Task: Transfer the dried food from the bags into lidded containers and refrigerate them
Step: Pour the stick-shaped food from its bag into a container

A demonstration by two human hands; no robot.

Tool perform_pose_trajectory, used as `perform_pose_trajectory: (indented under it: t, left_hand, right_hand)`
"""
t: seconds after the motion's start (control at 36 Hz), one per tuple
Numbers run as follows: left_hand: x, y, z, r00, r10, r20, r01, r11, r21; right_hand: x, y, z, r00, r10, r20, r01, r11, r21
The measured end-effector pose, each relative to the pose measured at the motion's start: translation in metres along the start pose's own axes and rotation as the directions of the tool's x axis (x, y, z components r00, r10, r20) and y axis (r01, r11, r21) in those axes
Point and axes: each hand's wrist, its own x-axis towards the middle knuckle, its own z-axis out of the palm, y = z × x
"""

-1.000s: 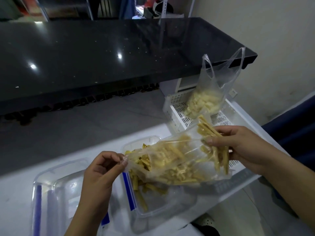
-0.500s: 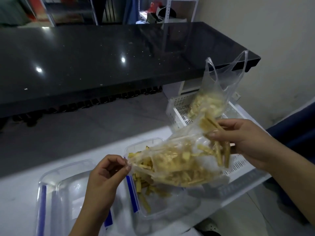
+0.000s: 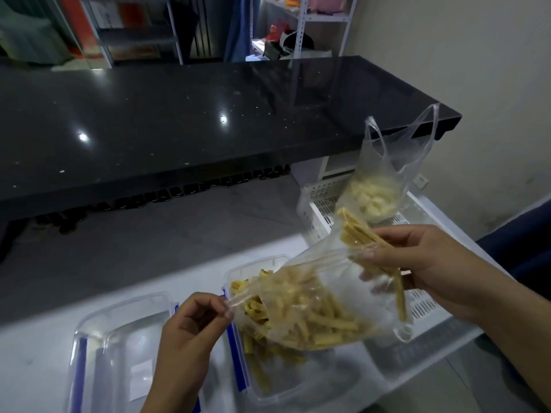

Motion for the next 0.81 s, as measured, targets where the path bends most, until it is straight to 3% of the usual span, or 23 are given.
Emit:
perform_pose_trajectory:
  t: [0.06,0.08,0.17,0.19,0.28,0.33,0.39,0.44,0.47,0.53,0.58,0.69,0.75,0.81]
  left_hand:
    - [0.001,-0.002,-0.002,1.000,-0.005,-0.011,0.005,1.000,0.000]
    - [0.002,-0.003,-0.001,1.000,-0.005,-0.006,0.005,1.000,-0.002]
    - [0.001,-0.005,-0.001,1.000,0.007,0.012,-0.007,1.000,0.010]
    - [0.000,-0.005,0.000,1.000,0.006,0.016,-0.006,1.000,0.023]
    - [-0.002,-0.007,-0.001,1.000,0.001,0.002,-0.001,0.999,0.037]
    - [-0.002,-0.006,-0.001,1.000,-0.003,-0.005,0.004,1.000,0.031]
    - [-0.003,-0.005,-0.001,1.000,0.002,0.005,-0.002,0.999,0.042]
    - [-0.003,-0.005,-0.001,1.000,0.005,0.009,-0.005,0.999,0.044]
    - [-0.004,-0.005,-0.002,1.000,0.006,0.002,-0.006,0.999,0.041]
    - [-0.003,-0.004,-0.003,1.000,0.003,-0.010,-0.003,1.000,0.027]
    - [-0.004,-0.003,-0.003,1.000,0.006,-0.007,-0.006,1.000,0.016]
    - [-0.007,0.000,-0.003,1.000,0.014,0.017,-0.015,1.000,0.003]
    - [-0.006,0.001,-0.005,1.000,0.012,-0.002,-0.012,1.000,-0.011]
    - [-0.003,0.000,-0.008,1.000,-0.005,-0.012,0.005,1.000,-0.004]
  right_hand:
    - [0.003,0.000,0.006,0.987,-0.034,-0.155,0.021,0.996,-0.088]
    - [0.002,0.001,0.007,0.989,-0.018,-0.148,0.007,0.997,-0.078]
    - [-0.007,-0.001,0.011,0.994,0.049,0.102,-0.052,0.998,0.029]
    - [-0.008,-0.002,0.012,0.992,0.034,0.125,-0.036,0.999,0.012]
    - [-0.002,0.005,0.014,0.989,-0.099,-0.110,0.074,0.974,-0.213]
    - [0.000,0.004,0.013,0.980,-0.075,-0.182,0.044,0.984,-0.170]
    - [-0.003,0.001,0.008,0.999,0.030,0.021,-0.030,0.999,0.018]
    - [-0.007,-0.002,0.008,0.984,0.057,0.167,-0.068,0.996,0.061]
    - [-0.007,-0.001,0.009,0.989,0.035,0.143,-0.039,0.999,0.022]
    - [-0.001,0.003,0.010,0.997,-0.051,-0.055,0.044,0.991,-0.130]
    - [0.002,0.002,0.009,0.986,-0.049,-0.157,0.028,0.991,-0.130]
    - [-0.006,-0.004,0.004,0.976,0.055,0.212,-0.079,0.991,0.107]
    - [-0.004,-0.002,0.005,0.993,0.020,0.115,-0.026,0.998,0.051]
    - [0.001,0.000,0.010,0.991,-0.063,-0.118,0.052,0.994,-0.095]
